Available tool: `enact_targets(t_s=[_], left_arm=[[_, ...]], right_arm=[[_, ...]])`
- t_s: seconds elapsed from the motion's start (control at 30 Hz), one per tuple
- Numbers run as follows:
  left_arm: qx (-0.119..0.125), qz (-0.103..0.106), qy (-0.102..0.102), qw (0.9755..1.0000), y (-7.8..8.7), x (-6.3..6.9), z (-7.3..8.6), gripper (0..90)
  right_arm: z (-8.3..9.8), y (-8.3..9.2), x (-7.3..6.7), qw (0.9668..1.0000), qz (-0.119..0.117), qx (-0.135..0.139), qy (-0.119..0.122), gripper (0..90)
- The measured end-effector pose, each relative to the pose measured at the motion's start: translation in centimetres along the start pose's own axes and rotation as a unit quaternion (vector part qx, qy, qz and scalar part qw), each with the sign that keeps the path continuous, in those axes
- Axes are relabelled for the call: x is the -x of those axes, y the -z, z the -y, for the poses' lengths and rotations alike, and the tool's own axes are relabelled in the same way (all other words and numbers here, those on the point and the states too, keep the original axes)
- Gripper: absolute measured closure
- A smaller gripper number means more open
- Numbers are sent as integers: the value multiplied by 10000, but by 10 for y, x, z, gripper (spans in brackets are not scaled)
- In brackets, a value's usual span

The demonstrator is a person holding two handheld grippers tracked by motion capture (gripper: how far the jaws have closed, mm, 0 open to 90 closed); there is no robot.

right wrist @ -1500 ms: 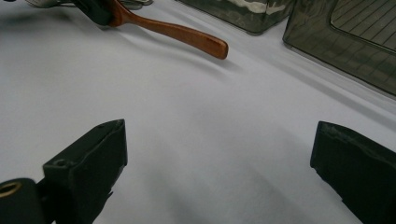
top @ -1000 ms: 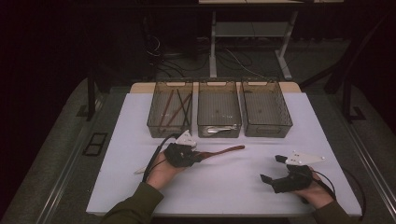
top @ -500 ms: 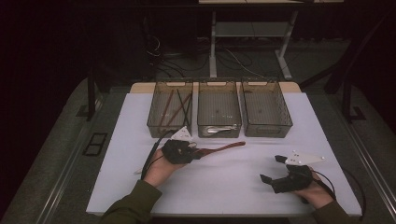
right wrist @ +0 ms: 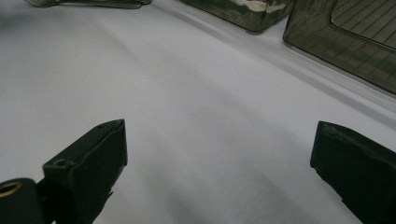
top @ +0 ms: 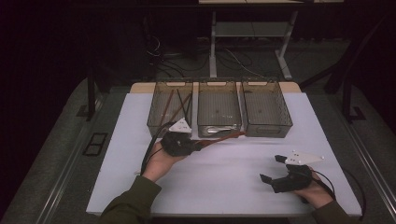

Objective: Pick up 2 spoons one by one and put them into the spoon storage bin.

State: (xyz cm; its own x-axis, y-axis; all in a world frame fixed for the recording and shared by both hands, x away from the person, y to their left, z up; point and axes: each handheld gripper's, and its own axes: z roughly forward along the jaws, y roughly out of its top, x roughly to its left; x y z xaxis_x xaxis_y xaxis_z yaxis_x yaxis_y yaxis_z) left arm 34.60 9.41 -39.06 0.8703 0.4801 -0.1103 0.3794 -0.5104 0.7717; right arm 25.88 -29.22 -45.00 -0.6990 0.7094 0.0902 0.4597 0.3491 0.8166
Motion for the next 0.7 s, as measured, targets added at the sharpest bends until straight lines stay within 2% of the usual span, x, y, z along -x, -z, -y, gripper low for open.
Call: enact_targets(t_s=[0.17,0.47,0.7], left_arm=[[102,-81,9,9999,-1,-8,-14,785],[200,-276,35,9994,-10,-26,-41,785],[279,-483,256,9981,-24,-45,-52,785]], right_arm=[[0,0,-1,10000,-15,-33,-66,38],[0,0,0,10000,2,16,-21,38],[0,0,0,10000,0,10,-26,38]])
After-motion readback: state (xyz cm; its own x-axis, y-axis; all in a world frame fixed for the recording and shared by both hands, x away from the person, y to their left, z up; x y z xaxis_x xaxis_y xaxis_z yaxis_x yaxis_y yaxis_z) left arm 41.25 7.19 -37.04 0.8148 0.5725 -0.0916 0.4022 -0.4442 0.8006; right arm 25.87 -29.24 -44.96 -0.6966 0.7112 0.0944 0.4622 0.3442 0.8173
